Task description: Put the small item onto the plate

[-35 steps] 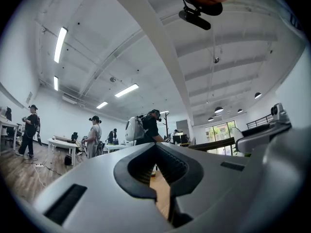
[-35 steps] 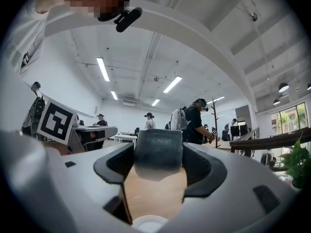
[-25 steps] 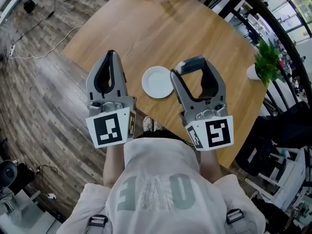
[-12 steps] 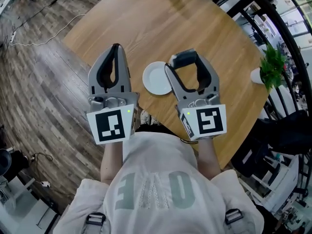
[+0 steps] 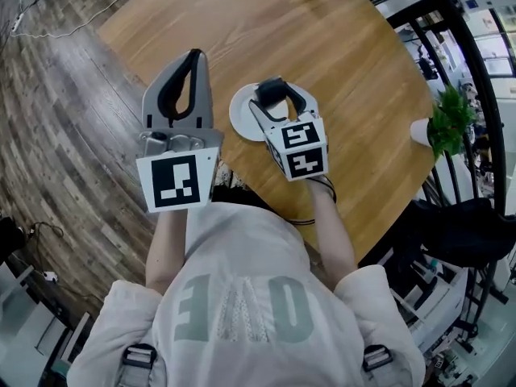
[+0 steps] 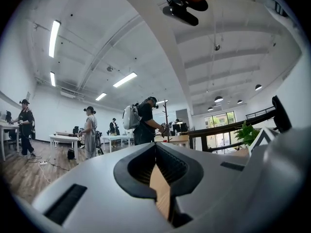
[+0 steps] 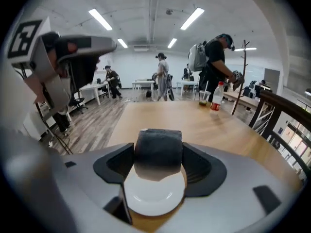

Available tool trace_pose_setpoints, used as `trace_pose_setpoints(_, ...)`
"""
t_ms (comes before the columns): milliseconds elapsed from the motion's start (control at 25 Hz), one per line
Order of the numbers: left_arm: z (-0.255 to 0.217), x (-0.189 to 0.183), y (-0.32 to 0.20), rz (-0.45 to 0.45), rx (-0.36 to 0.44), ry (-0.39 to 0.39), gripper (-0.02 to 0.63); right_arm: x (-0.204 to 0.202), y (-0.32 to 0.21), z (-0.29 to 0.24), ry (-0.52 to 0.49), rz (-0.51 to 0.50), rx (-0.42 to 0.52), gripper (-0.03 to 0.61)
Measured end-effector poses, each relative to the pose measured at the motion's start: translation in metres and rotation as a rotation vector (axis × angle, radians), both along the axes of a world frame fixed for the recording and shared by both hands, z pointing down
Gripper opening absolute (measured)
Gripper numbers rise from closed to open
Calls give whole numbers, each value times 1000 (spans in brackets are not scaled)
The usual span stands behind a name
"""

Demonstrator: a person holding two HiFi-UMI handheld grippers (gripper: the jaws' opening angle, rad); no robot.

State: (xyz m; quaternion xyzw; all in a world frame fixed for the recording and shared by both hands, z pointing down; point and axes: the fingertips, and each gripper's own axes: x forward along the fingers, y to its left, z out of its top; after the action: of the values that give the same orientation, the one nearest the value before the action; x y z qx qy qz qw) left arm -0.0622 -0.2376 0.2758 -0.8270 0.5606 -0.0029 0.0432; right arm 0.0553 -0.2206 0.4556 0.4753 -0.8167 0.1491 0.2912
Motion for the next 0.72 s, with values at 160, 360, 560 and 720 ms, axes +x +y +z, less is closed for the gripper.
trace_pose_setpoints(160,5,2,1,-5,-10,-2,9,-2,9,50,55,-32,-141,310)
trace_pose_setpoints(360,10,1,1,-20,-18,-10,9,-1,18,84,113,-54,-231,310)
trace_pose_setpoints(560,13,-6,9,-38,-25,-15,9,-2,24,104,133,-68,-288,310)
trace_pose_setpoints(720,18,-16,13,-64,-42,-19,9,-2,20,109,136,-70,-304,310)
